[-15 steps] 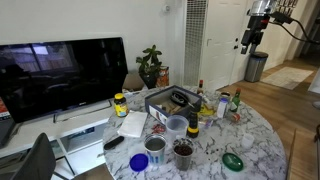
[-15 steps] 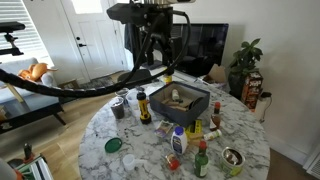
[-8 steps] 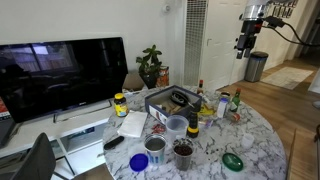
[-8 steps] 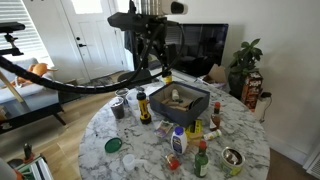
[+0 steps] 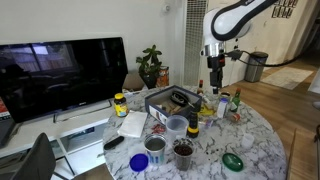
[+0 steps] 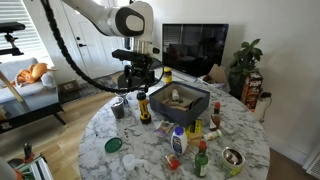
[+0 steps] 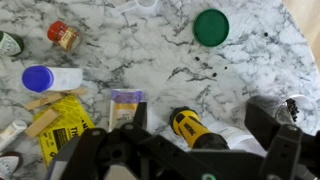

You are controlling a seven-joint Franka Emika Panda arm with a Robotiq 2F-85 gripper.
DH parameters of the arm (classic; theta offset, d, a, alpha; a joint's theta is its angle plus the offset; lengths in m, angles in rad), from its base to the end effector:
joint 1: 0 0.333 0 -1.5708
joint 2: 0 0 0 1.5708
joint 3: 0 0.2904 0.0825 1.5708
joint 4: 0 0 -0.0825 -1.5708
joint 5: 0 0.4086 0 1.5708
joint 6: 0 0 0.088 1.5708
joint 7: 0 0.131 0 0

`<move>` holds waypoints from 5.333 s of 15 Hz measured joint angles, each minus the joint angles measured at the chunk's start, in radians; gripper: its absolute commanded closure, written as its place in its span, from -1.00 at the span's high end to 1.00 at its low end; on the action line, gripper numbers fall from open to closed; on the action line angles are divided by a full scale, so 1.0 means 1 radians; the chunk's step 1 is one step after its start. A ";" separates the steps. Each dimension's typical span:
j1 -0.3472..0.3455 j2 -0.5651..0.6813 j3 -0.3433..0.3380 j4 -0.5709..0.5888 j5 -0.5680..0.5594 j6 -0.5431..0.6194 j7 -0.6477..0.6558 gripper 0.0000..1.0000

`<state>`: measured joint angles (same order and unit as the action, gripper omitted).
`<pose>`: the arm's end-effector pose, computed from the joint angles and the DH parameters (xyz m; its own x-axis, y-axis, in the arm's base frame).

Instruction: Put the torch in the clear cup, then put the cup in the box

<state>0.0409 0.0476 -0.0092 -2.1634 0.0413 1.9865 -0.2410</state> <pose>0.5295 0.0203 0.2940 0.9449 0.2523 -0.2086 0.2395 -0.9672 -0.0849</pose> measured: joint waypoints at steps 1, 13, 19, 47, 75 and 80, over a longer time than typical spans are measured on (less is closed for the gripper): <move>0.005 0.045 0.017 0.024 -0.003 0.002 0.000 1.00; 0.004 0.110 0.047 0.056 -0.008 0.133 -0.002 1.00; 0.004 0.142 0.073 0.010 0.003 0.330 -0.015 1.00; -0.030 0.191 0.141 -0.008 0.105 0.421 -0.184 -0.33; 0.107 0.169 0.181 0.220 -0.117 0.288 -0.041 -0.33; 0.103 0.234 0.184 0.210 -0.073 0.307 -0.082 -0.33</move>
<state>0.1437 0.2814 0.1753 -1.9533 -0.0319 2.2938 -0.3231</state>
